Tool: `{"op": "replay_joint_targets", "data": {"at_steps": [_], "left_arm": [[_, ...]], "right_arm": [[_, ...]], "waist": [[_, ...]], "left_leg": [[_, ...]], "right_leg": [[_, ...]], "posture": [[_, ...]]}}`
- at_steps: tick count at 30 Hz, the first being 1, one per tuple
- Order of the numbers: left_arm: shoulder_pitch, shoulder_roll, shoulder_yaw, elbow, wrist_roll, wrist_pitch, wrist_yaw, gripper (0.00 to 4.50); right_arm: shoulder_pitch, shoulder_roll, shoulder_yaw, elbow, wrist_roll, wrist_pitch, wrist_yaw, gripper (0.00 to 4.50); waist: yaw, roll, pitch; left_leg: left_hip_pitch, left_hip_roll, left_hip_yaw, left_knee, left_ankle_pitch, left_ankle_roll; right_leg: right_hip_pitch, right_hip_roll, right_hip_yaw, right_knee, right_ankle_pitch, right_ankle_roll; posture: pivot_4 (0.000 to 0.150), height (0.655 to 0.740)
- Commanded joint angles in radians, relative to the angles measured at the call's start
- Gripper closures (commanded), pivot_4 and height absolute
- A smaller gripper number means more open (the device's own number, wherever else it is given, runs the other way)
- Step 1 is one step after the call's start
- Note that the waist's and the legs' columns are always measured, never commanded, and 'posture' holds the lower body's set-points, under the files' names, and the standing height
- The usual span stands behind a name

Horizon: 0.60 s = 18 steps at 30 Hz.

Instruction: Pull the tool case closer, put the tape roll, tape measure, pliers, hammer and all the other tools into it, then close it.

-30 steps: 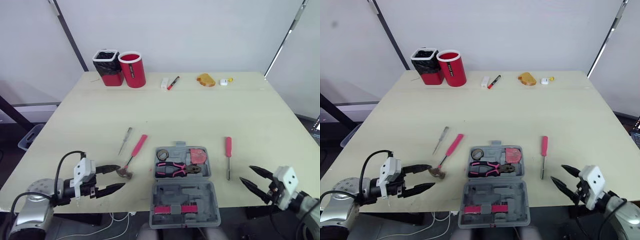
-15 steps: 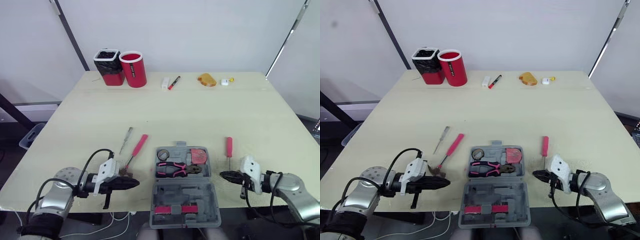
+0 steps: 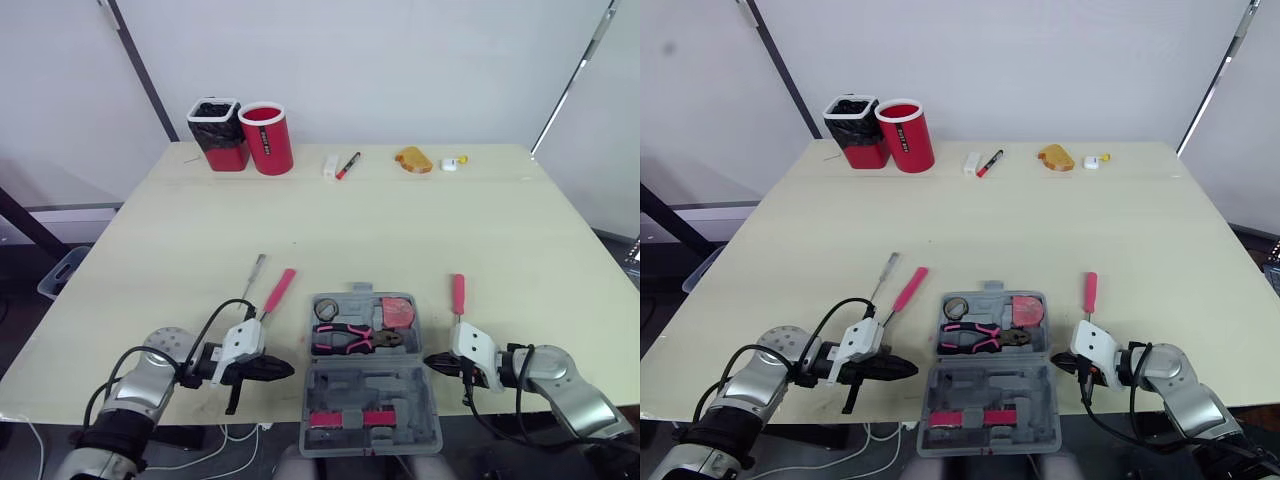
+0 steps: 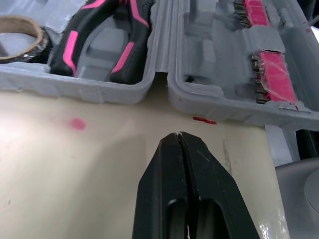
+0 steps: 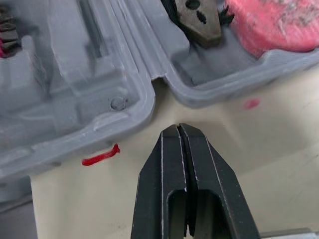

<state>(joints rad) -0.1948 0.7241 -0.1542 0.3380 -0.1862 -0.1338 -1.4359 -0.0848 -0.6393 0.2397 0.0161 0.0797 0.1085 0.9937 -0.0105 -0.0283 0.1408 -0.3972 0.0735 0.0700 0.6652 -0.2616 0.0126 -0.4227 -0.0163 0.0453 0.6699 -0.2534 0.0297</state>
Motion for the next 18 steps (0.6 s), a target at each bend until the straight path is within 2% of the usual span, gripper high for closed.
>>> {"op": "replay_joint_targets", "data": {"at_steps": [1, 18], "left_arm": [[-0.018, -0.008, -0.010, 0.009, 0.005, -0.006, -0.001, 4.44], [-0.035, -0.083, -0.021, 0.052, 0.026, -0.001, 0.036, 4.44]], "right_arm": [[-0.009, 0.002, 0.003, -0.002, -0.007, -0.009, 0.001, 4.50], [-0.020, 0.018, 0.013, -0.021, 0.000, 0.001, 0.009, 4.50]], "waist": [[0.000, 0.000, 0.000], [0.000, 0.000, 0.000]], "left_leg": [[0.000, 0.000, 0.000, 0.000, 0.000, 0.000], [0.000, 0.000, -0.001, 0.003, 0.000, 0.000]], "right_leg": [[0.000, 0.000, 0.000, 0.000, 0.000, 0.000], [0.000, 0.000, 0.000, 0.004, 0.000, 0.000]], "posture": [[0.150, 0.7400], [0.150, 0.7400]]}}
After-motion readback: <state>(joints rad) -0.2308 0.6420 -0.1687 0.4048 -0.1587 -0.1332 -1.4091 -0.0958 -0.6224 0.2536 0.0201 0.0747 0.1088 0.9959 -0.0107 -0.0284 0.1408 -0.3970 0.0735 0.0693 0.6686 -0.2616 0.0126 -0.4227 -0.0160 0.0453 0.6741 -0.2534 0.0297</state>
